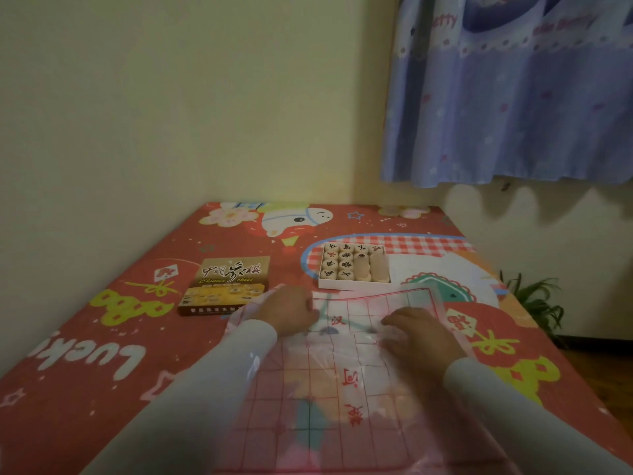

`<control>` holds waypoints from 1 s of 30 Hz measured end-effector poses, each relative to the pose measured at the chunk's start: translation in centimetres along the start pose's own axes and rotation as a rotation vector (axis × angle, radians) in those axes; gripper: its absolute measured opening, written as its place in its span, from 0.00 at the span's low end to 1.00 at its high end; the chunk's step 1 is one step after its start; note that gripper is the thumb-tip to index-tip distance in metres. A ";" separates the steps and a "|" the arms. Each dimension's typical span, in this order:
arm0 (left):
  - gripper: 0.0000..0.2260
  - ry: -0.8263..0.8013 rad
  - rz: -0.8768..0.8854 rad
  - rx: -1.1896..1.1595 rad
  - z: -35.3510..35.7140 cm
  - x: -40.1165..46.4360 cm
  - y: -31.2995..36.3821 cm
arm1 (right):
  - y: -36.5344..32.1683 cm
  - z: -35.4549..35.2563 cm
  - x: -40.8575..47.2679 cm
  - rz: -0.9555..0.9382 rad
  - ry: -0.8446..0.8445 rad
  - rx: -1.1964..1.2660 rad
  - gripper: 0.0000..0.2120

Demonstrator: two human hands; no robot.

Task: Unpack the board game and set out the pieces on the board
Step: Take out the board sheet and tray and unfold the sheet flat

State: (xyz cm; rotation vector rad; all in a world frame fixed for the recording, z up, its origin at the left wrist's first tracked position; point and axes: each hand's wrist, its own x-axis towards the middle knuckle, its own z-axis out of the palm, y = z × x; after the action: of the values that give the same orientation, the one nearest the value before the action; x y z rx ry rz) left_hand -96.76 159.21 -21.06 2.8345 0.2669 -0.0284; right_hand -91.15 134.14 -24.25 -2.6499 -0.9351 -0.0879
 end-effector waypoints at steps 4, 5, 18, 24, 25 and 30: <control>0.23 -0.219 -0.071 0.141 0.4 -1.3 -1.0 | 0.6 0.0 -0.4 0.055 -0.201 -0.046 0.33; 0.27 -0.230 -0.083 0.145 0.4 -1.5 -1.3 | 0.8 0.2 -0.5 0.055 -0.228 -0.043 0.35; 0.34 -0.210 0.029 0.210 2.1 -2.4 -1.1 | 2.5 -2.1 -2.3 0.111 -0.529 -0.276 0.52; 0.25 0.028 0.011 0.210 2.1 -2.5 -2.5 | 2.6 -2.9 -2.8 0.179 -0.360 -0.041 0.53; 0.25 0.027 0.000 0.207 2.3 -2.5 -2.9 | 2.6 -2.7 -3.0 0.171 -0.336 -0.034 0.57; 0.29 -0.079 -0.009 0.152 3.7 -2.9 -3.7 | 2.8 -1.3 -3.9 0.153 -0.379 -0.192 0.45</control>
State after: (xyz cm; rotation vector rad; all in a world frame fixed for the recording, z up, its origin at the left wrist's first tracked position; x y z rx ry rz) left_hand -100.30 161.11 -25.49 2.9740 0.2713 -0.1689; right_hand -92.39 129.37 -24.42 -2.9693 -0.8636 0.3916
